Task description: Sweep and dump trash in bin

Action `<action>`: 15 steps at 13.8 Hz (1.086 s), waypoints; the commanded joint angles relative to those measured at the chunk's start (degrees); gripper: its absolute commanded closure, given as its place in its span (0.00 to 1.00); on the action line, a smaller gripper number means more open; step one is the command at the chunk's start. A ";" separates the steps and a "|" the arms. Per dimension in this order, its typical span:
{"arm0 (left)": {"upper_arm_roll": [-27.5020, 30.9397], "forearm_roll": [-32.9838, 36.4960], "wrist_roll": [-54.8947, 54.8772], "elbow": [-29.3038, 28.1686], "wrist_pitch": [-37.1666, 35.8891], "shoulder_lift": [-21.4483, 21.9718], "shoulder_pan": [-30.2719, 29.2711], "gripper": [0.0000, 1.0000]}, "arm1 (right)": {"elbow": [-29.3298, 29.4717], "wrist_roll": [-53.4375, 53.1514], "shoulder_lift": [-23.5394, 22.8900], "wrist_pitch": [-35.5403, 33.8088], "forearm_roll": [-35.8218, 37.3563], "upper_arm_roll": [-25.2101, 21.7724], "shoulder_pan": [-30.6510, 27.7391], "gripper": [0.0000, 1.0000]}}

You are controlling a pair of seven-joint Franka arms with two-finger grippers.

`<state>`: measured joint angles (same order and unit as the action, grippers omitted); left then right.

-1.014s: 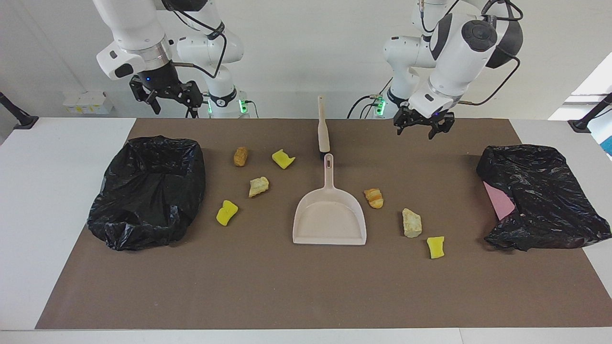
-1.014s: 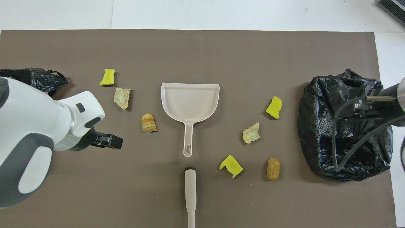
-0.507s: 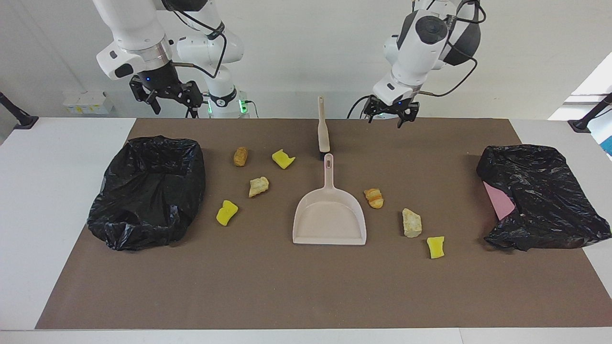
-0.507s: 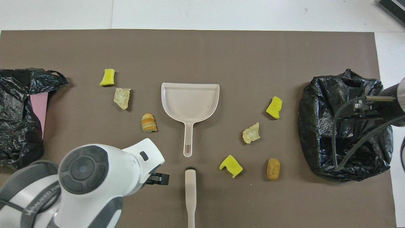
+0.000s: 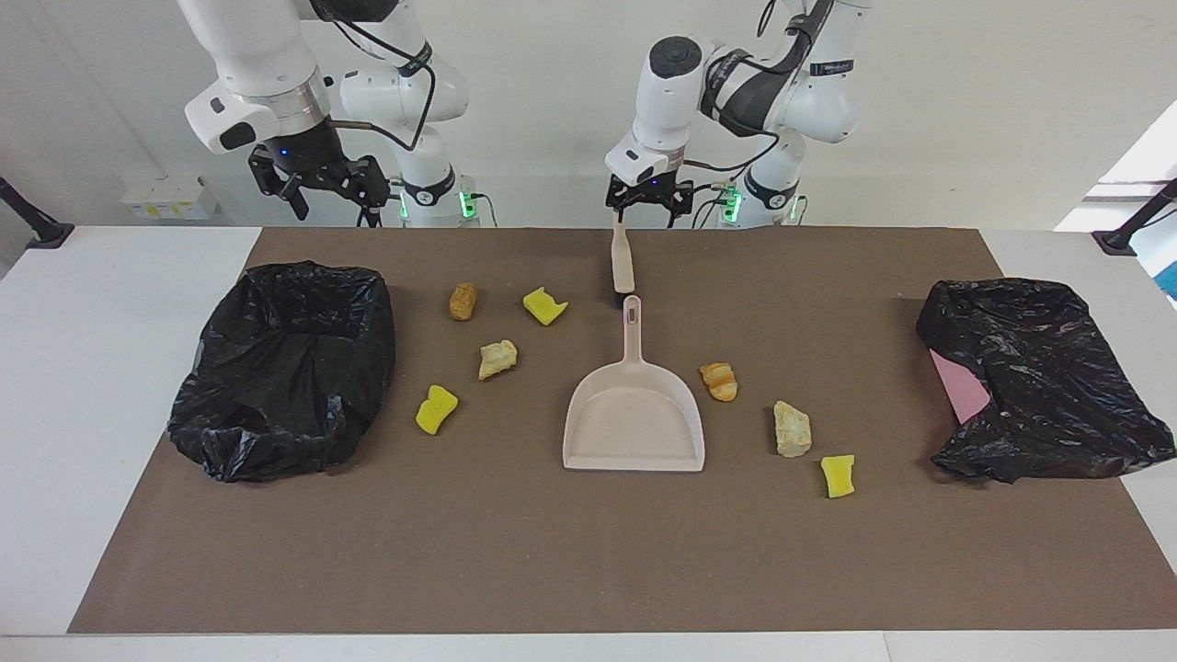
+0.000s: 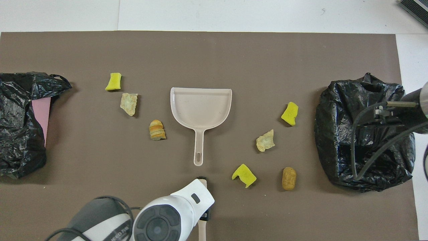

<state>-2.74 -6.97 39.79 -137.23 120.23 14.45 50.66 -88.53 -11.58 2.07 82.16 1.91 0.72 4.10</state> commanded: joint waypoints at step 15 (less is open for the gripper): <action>1.25 -2.96 7.67 -7.52 9.06 -4.08 11.48 0.47 | -1.99 -6.41 -5.22 11.61 -0.94 0.51 10.82 0.00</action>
<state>-2.42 -8.78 47.05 -143.47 127.58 10.22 60.99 -90.21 -15.22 -1.43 91.05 1.50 1.34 12.16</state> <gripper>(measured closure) 0.189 0.000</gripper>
